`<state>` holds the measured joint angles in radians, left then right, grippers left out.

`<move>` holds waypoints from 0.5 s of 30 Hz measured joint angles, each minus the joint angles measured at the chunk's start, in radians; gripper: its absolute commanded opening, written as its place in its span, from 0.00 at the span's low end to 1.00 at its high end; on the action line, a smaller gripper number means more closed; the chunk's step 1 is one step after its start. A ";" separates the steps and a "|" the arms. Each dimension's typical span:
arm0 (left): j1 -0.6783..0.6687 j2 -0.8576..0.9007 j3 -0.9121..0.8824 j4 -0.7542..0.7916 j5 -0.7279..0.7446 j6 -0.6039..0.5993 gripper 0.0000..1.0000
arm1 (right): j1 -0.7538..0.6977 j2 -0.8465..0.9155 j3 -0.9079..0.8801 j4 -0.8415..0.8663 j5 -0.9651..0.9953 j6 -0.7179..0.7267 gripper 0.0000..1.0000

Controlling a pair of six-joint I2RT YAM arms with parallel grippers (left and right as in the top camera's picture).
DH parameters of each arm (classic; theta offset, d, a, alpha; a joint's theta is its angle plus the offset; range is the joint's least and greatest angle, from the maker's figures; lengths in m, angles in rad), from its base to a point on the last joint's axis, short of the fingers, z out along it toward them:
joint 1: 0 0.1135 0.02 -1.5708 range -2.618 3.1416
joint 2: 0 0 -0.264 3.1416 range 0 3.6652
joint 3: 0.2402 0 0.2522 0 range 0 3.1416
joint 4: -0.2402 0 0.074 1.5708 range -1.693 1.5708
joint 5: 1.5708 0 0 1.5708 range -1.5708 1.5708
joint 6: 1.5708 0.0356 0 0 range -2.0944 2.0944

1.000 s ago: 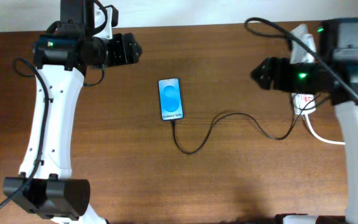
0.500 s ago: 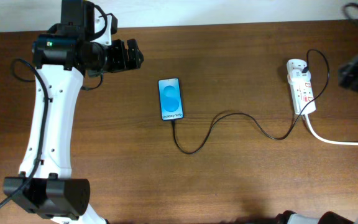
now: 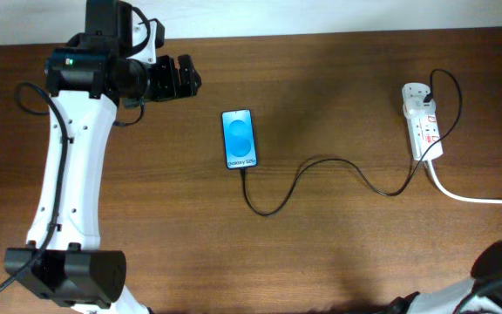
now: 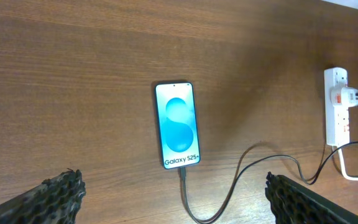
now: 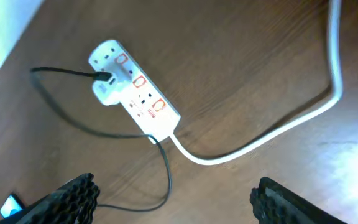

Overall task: Plug charger to phone and switch on socket
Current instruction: 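Move the right gripper over the white power strip's switch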

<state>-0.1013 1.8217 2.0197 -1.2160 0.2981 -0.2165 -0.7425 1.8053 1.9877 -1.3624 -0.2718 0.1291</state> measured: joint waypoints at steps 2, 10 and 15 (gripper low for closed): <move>0.000 0.000 0.000 0.000 0.000 0.000 0.99 | 0.000 0.057 0.000 0.021 -0.023 0.005 0.84; 0.000 0.000 0.000 0.000 0.000 0.000 0.99 | 0.000 0.200 0.000 0.140 -0.109 -0.002 0.85; 0.000 0.000 0.000 0.000 0.000 0.000 0.99 | 0.000 0.258 0.000 0.205 -0.121 -0.034 0.85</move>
<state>-0.1013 1.8217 2.0197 -1.2160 0.2981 -0.2165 -0.7429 2.0632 1.9877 -1.1572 -0.3923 0.0956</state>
